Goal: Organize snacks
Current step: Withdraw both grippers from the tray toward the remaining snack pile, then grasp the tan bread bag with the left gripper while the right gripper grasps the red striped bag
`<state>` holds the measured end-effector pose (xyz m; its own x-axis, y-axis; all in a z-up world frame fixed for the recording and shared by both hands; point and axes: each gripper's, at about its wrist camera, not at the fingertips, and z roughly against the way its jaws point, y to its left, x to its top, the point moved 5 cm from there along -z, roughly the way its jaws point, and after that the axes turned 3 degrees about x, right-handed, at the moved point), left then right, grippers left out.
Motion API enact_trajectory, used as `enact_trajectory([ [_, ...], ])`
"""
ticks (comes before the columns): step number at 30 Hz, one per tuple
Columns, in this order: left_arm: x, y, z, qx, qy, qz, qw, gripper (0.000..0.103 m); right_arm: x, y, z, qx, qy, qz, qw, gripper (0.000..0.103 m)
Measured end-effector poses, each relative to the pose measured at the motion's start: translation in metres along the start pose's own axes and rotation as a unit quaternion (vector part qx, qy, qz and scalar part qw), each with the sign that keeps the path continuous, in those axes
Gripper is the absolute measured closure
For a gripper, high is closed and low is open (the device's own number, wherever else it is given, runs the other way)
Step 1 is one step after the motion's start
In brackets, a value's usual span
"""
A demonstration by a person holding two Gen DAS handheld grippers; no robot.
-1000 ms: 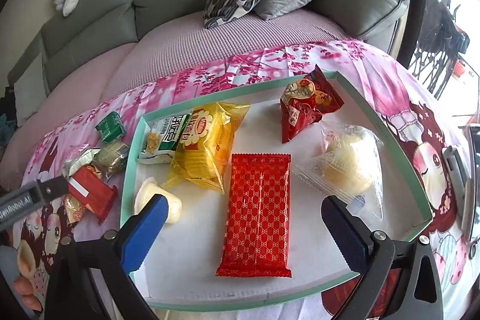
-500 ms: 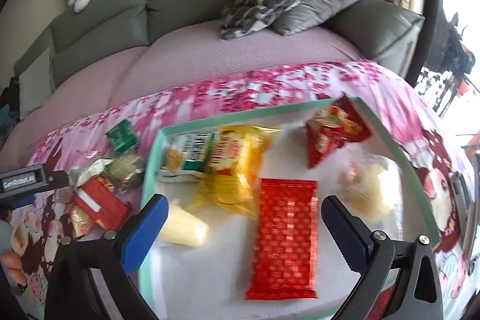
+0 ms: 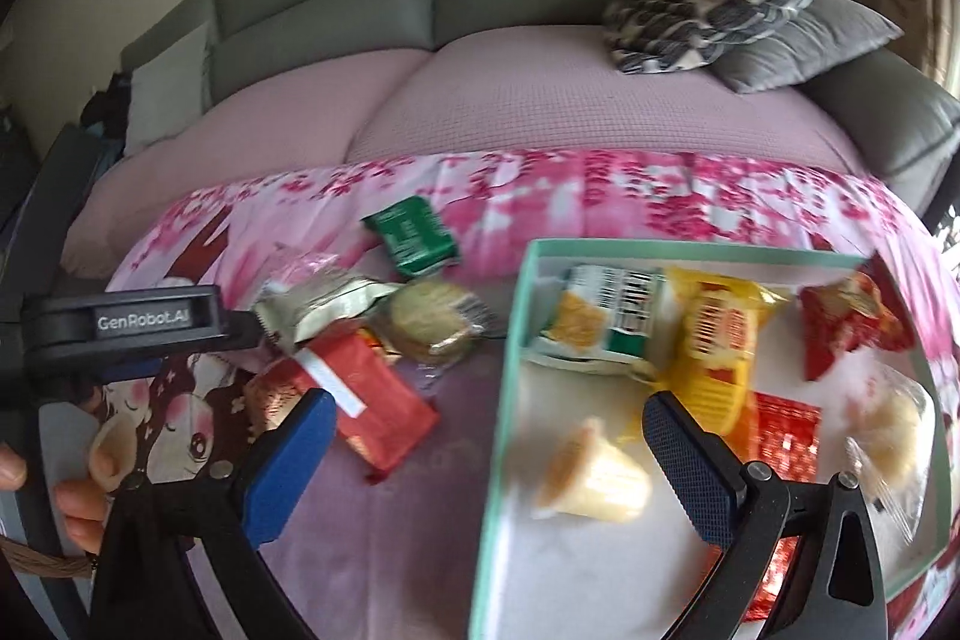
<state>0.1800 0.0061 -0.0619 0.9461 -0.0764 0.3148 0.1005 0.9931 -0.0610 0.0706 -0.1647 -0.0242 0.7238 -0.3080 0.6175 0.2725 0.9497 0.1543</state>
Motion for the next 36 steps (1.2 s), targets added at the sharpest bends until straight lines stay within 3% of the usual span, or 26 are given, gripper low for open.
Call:
enact_trajectory([
  [13,0.011,0.018,-0.013,-0.013,0.014,0.026,0.9995,0.002,-0.003,0.043,-0.041,0.038,0.055,0.053,0.996,0.021],
  [20,0.012,0.011,-0.014,-0.018,0.016,0.017,0.9996,0.002,-0.005,0.039,-0.053,0.059,0.067,0.025,0.996,0.024],
  [22,0.010,0.008,-0.013,-0.018,0.016,0.013,0.9996,0.002,-0.005,0.038,-0.053,0.072,0.069,0.016,0.995,0.033],
  [36,-0.001,-0.020,0.001,-0.033,0.015,-0.026,0.9990,0.002,-0.012,0.018,-0.042,0.097,0.063,-0.066,0.991,0.058],
])
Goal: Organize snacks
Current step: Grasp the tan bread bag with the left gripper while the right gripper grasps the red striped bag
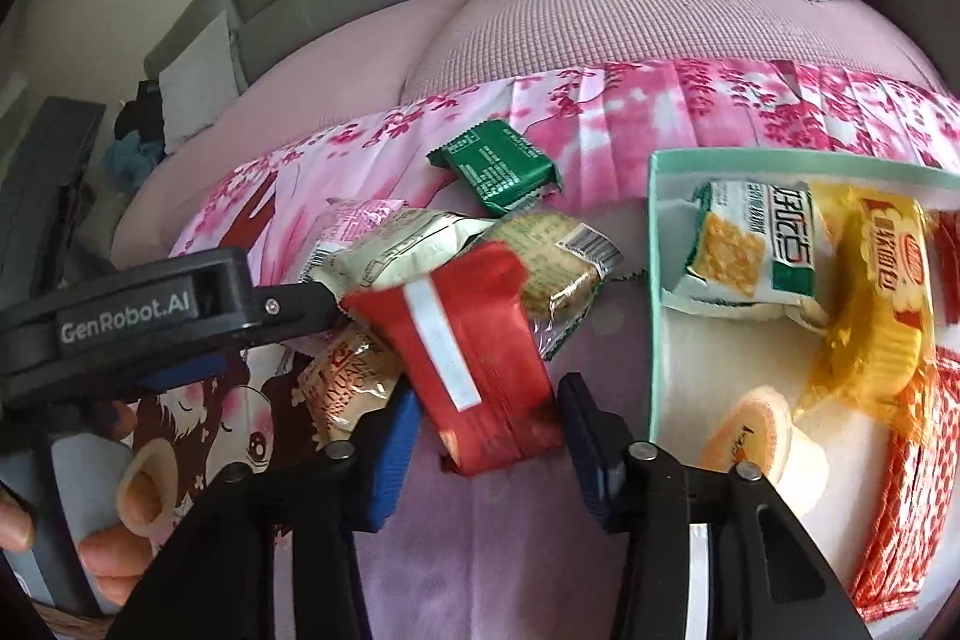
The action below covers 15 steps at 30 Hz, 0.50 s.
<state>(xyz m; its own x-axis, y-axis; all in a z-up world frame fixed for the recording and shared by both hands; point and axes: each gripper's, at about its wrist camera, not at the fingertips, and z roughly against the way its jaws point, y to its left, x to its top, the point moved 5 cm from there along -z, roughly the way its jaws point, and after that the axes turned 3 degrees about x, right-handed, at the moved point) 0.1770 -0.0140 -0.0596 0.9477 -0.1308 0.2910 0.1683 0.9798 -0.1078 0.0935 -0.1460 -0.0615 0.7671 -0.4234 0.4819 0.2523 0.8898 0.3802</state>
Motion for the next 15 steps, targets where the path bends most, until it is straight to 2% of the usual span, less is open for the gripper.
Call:
enact_trajectory([
  [12,-0.010,-0.031,0.006,-0.024,-0.010,-0.045,0.9986,0.005,-0.010,-0.010,0.021,0.002,-0.009,-0.016,1.000,0.061],
  [13,-0.012,-0.034,0.005,-0.024,-0.010,-0.051,0.9983,0.007,-0.012,-0.010,0.023,0.001,-0.007,-0.018,1.000,0.061],
  [14,-0.013,-0.037,0.004,-0.024,-0.009,-0.056,0.9981,0.017,-0.014,-0.011,0.025,-0.003,-0.004,-0.021,1.000,0.061],
  [15,-0.015,-0.039,0.003,-0.025,-0.007,-0.061,0.9978,0.021,-0.017,-0.012,0.027,-0.004,-0.002,-0.025,1.000,0.061],
])
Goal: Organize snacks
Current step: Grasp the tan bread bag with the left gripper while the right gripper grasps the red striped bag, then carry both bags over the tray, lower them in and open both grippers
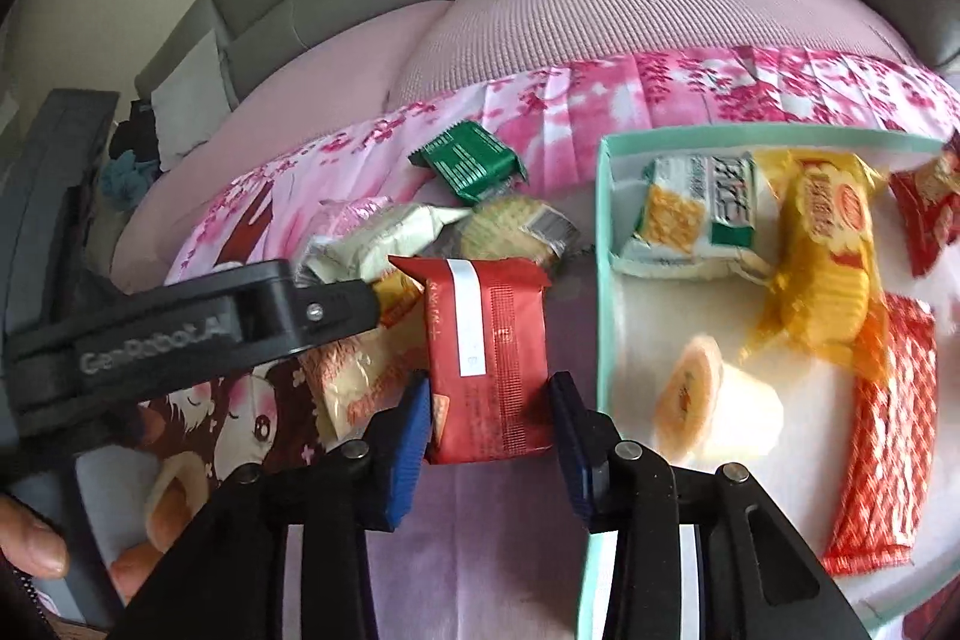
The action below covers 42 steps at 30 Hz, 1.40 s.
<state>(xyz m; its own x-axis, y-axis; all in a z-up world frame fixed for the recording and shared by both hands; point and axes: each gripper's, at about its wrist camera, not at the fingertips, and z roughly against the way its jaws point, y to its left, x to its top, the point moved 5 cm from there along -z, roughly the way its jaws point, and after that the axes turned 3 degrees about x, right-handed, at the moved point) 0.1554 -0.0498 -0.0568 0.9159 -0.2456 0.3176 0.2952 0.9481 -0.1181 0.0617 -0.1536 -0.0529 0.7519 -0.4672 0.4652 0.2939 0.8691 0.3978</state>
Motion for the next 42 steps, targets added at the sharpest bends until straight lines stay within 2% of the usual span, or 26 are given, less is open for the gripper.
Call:
enact_trajectory([
  [4,-0.004,-0.008,-0.005,0.000,0.004,-0.016,0.9999,0.030,-0.008,0.001,0.003,0.001,0.011,-0.008,1.000,0.062],
  [8,-0.007,-0.007,-0.009,0.017,0.004,-0.023,0.9996,0.049,-0.010,0.002,0.003,-0.001,0.016,-0.004,1.000,0.062],
  [12,-0.009,-0.007,-0.010,0.016,0.002,-0.026,0.9995,0.052,-0.010,0.003,0.002,-0.002,0.019,-0.003,1.000,0.062],
  [18,-0.014,-0.008,-0.005,0.010,-0.004,-0.020,0.9997,0.063,-0.011,0.004,0.003,-0.002,0.020,-0.001,1.000,0.062],
  [25,-0.014,-0.005,0.009,-0.005,-0.019,0.000,0.9998,0.067,-0.009,0.009,0.013,0.004,0.008,0.005,1.000,0.062],
  [42,-0.010,-0.021,0.061,-0.044,-0.072,-0.004,0.9964,0.067,0.004,-0.002,0.051,0.005,-0.039,-0.012,0.999,0.062],
])
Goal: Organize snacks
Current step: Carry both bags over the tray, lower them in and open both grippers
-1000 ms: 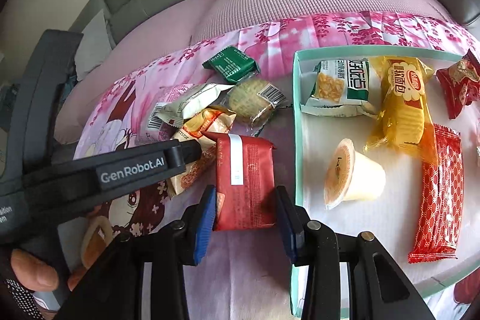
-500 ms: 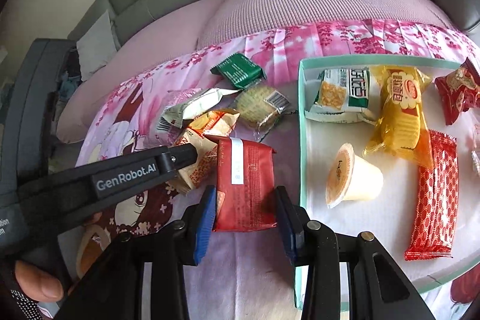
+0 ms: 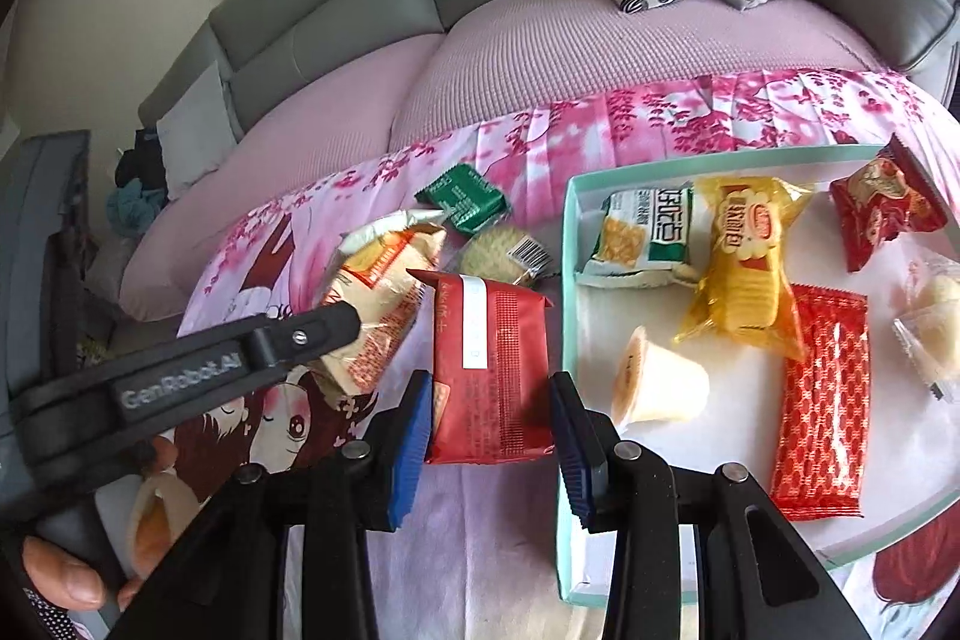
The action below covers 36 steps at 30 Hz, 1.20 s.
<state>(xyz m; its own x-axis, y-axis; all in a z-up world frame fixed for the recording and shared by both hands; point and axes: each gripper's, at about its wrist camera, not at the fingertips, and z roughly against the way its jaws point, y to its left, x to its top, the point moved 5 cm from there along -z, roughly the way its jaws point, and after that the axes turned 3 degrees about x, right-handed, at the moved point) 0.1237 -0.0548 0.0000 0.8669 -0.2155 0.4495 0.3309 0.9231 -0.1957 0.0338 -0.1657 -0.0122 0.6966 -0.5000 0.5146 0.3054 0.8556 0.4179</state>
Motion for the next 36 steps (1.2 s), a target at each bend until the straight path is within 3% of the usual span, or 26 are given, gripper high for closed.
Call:
enact_trajectory([
  [7,-0.001,-0.022,0.007,-0.022,-0.013,-0.011,0.9996,0.067,0.011,-0.037,0.023,-0.035,-0.028,-0.031,0.999,0.062],
  [14,-0.016,-0.070,0.008,-0.045,-0.012,-0.060,0.9971,0.067,0.020,-0.096,0.061,-0.092,-0.071,-0.085,0.990,0.062],
  [22,-0.039,-0.122,0.004,-0.066,-0.002,-0.117,0.9909,0.067,0.018,-0.148,0.098,-0.129,-0.100,-0.137,0.977,0.062],
  [27,-0.050,-0.145,-0.004,-0.070,0.006,-0.146,0.9868,0.067,0.016,-0.163,0.103,-0.139,-0.097,-0.148,0.974,0.062],
  [36,-0.063,-0.156,-0.022,-0.044,0.018,-0.170,0.9844,0.067,0.012,-0.157,0.080,-0.169,-0.060,-0.116,0.977,0.062],
])
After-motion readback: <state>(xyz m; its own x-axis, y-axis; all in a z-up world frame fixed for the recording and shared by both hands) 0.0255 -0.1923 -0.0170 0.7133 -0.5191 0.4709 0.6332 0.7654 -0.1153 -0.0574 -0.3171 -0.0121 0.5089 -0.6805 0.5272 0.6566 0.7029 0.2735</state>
